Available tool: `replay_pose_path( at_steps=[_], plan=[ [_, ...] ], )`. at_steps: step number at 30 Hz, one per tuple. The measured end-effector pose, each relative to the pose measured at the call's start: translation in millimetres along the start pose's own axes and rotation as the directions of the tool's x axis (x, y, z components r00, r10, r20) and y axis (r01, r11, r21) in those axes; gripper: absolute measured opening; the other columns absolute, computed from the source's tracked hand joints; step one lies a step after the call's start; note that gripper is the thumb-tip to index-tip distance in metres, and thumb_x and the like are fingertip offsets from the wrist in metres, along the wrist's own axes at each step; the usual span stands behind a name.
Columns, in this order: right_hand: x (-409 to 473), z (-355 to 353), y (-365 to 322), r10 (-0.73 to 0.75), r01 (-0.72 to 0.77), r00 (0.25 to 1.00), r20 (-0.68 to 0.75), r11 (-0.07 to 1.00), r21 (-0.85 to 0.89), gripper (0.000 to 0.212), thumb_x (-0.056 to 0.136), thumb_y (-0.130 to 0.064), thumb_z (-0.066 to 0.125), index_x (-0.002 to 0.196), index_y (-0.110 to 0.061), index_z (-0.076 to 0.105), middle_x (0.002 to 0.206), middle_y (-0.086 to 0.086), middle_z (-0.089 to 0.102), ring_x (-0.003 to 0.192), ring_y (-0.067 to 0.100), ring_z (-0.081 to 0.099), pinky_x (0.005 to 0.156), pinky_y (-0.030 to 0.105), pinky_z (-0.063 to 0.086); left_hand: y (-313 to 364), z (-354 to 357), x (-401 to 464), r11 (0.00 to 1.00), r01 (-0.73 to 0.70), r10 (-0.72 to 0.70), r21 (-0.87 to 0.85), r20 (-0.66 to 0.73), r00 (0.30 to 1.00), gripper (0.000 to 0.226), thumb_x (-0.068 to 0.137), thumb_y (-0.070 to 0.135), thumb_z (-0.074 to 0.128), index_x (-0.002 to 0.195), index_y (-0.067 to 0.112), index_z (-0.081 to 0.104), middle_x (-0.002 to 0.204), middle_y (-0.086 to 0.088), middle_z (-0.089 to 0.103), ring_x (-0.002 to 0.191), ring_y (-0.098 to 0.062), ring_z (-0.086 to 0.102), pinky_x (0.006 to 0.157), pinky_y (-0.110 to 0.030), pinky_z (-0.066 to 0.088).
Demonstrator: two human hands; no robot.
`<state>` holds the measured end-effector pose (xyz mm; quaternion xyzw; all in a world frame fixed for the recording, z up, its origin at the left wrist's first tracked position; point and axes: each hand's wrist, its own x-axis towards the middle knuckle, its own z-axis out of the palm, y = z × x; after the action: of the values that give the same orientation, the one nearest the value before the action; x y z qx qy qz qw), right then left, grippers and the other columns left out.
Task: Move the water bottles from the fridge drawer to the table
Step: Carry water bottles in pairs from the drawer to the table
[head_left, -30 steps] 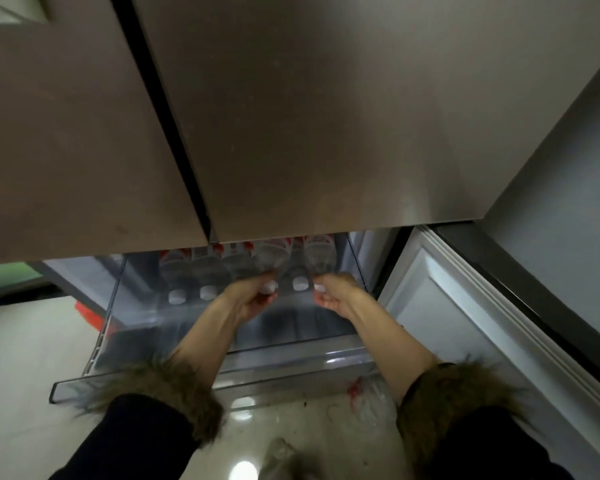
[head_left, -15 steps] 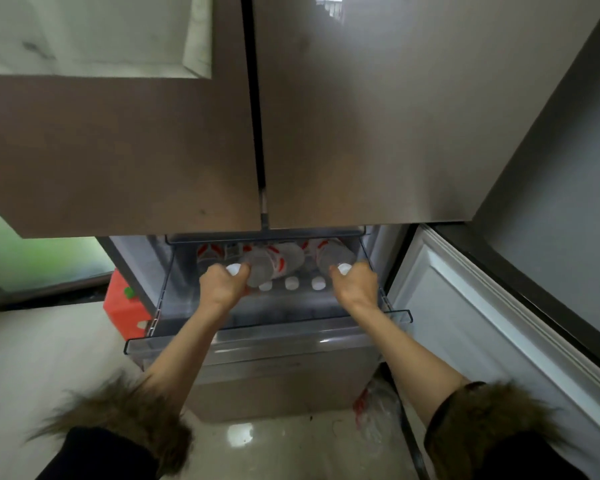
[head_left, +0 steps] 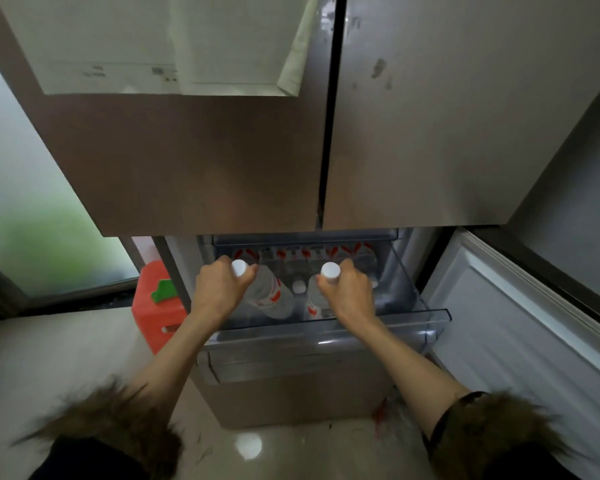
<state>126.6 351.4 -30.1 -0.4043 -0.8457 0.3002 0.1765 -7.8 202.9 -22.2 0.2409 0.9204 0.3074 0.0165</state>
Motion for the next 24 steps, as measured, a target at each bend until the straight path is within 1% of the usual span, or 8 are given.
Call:
replay_pose_path(
  at_steps=[3,5,10,13,16,19,21,24],
  plan=[
    [10.2,5.7,-4.3,-0.007,0.007,1.0,0.0,1.0,0.009,0.044,0.086,-0.037,0.062,0.109,0.0,0.052,0.105,0.018,0.064,0.096,0.033,0.061,0.071,0.036,0.048,-3.2,-3.0,6.6,0.997,-0.027,0.028,0.074,-0.011,1.0,0.048,0.083,0.05,0.057,0.077,0.002,0.053,0.072,-0.016,0.065,0.068,-0.032,0.063,0.057,-0.035,0.046],
    [18.2,9.0,-5.4,-0.017,0.016,1.0,0.012,1.0,0.022,0.046,0.085,-0.04,0.063,0.108,-0.001,0.053,0.104,0.017,0.065,0.095,0.032,0.062,0.069,0.035,0.048,-5.8,0.0,10.4,0.996,-0.033,0.033,0.086,0.005,0.999,0.05,0.083,0.052,0.057,0.079,0.002,0.055,0.071,-0.016,0.066,0.066,-0.03,0.064,0.06,-0.037,0.052],
    [32.8,18.1,-0.7,-0.039,0.04,0.999,0.033,0.999,-0.013,0.047,0.084,-0.049,0.059,0.108,-0.008,0.053,0.11,0.012,0.062,0.101,0.03,0.06,0.078,0.04,0.05,-9.2,10.4,17.4,0.997,-0.009,0.007,0.072,0.024,1.0,0.051,0.084,0.052,0.055,0.089,0.002,0.056,0.082,-0.017,0.065,0.076,-0.035,0.061,0.062,-0.037,0.048],
    [36.9,19.9,9.7,-0.094,0.096,0.993,0.074,0.995,-0.016,0.05,0.083,-0.05,0.059,0.114,-0.01,0.052,0.12,0.011,0.052,0.111,0.03,0.052,0.088,0.044,0.046,-12.7,17.4,19.0,1.0,0.008,-0.008,-0.018,0.019,1.0,0.046,0.085,0.05,0.055,0.09,0.005,0.052,0.078,-0.011,0.061,0.076,-0.031,0.059,0.062,-0.036,0.046],
    [38.7,21.1,26.1,-0.15,0.135,0.963,0.222,0.987,0.082,0.055,0.081,-0.038,0.066,0.126,-0.013,0.045,0.128,0.009,0.044,0.12,0.026,0.043,0.1,0.043,0.04,-17.2,25.5,16.9,0.985,0.024,-0.015,-0.169,0.055,0.998,0.036,0.085,0.042,0.059,0.093,0.009,0.049,0.076,-0.006,0.056,0.075,-0.027,0.057,0.061,-0.032,0.041],
    [41.0,20.6,39.0,-0.174,0.08,0.885,0.433,0.971,0.225,0.062,0.076,-0.026,0.074,0.127,-0.024,0.039,0.13,0.003,0.043,0.123,0.019,0.043,0.104,0.04,0.039,-29.6,36.8,19.8,0.973,0.011,0.016,-0.23,0.117,0.993,0.043,0.083,0.044,0.061,0.111,0.013,0.049,0.103,-0.009,0.056,0.092,-0.024,0.056,0.077,-0.034,0.049],
    [43.8,19.3,42.4,-0.185,0.024,0.845,0.503,0.951,0.31,0.066,0.075,-0.018,0.075,0.126,-0.03,0.035,0.13,-0.001,0.044,0.123,0.016,0.044,0.104,0.035,0.039,-33.9,41.4,22.1,0.964,-0.025,0.066,-0.266,0.146,0.987,0.046,0.083,0.043,0.062,0.117,0.015,0.048,0.112,-0.008,0.052,0.102,-0.024,0.053,0.089,-0.038,0.047],
    [47.3,17.2,43.0,-0.184,-0.018,0.81,0.556,0.941,0.338,0.075,0.078,-0.01,0.073,0.137,-0.023,0.029,0.126,-0.008,0.043,0.121,0.009,0.041,0.104,0.029,0.036,-26.7,47.7,21.9,0.932,-0.051,0.138,-0.358,0.222,0.965,0.039,0.085,0.037,0.062,0.115,0.019,0.046,0.117,-0.003,0.054,0.108,-0.017,0.053,0.091,-0.032,0.044]
  ],
)
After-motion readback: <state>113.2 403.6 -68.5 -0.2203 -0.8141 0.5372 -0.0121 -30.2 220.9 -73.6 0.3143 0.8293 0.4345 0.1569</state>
